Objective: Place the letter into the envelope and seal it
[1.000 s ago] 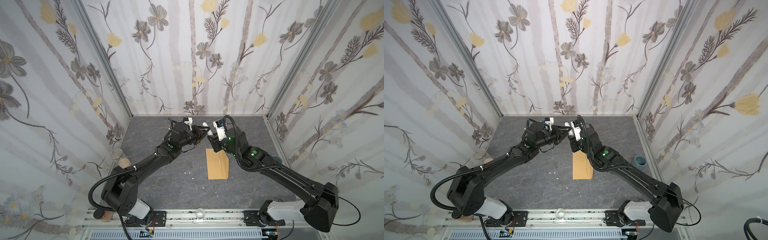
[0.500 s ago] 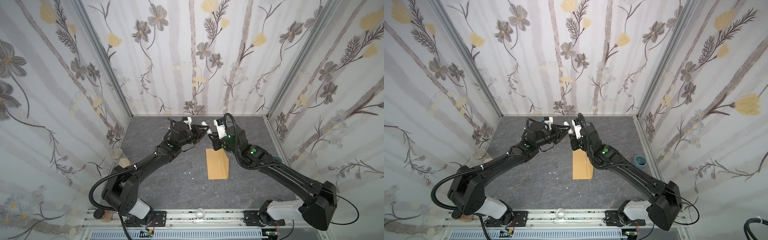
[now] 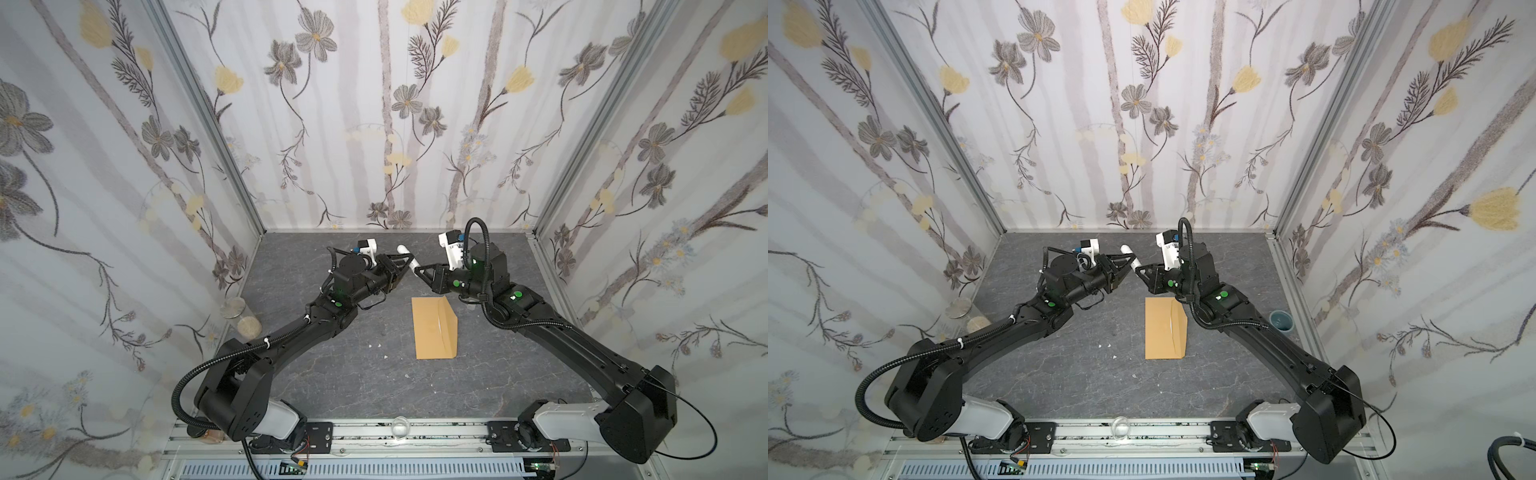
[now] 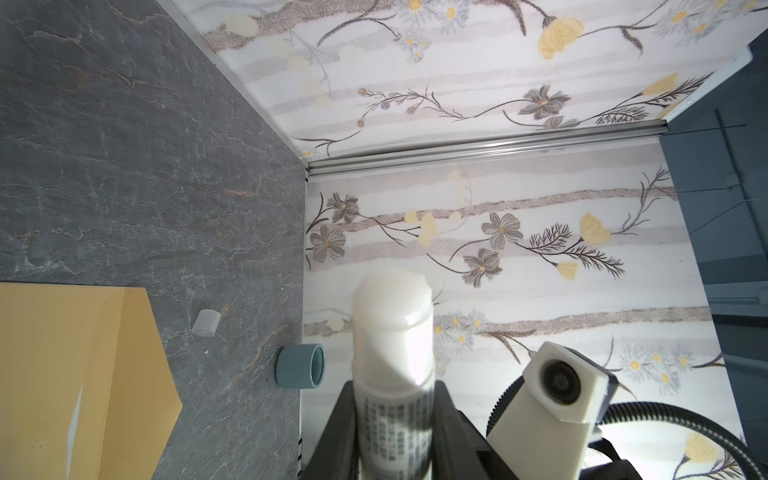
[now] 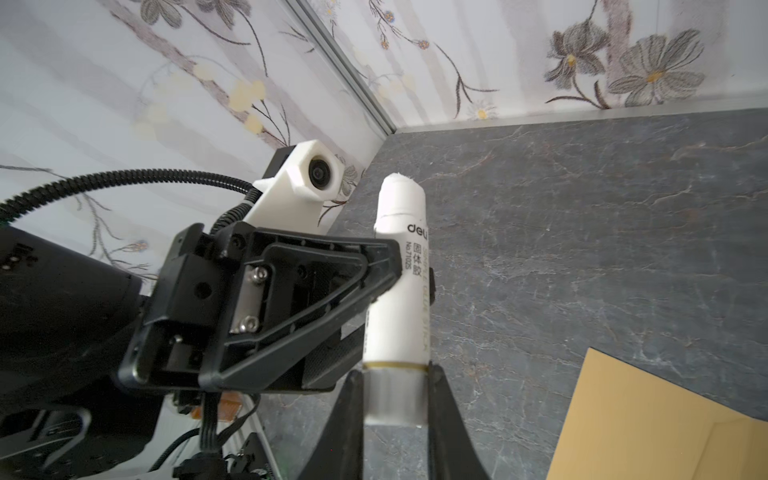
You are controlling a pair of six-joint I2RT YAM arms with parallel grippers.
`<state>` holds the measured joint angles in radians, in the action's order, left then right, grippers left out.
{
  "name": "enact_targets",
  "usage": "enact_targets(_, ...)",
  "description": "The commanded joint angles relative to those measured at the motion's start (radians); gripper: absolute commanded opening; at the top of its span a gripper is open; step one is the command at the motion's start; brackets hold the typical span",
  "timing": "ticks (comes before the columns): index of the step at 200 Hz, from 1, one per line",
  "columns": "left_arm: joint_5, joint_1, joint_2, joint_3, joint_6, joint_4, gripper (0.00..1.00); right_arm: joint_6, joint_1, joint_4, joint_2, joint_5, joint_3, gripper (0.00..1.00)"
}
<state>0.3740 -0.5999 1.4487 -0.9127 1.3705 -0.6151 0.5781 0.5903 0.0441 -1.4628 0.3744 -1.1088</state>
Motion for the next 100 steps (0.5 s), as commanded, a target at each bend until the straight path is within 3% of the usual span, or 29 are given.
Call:
enact_targets(1, 0.063, -0.009, -0.009, 0.022, 0.02, -0.056, 0.0, 0.134, -0.025, -0.244, 0.007, 0.122, 0.013, 0.12)
enact_targets(100, 0.039, -0.031, -0.047, 0.134, 0.084, -0.251, 0.0, 0.401, -0.092, -0.45, -0.039, 0.296, 0.08, 0.12)
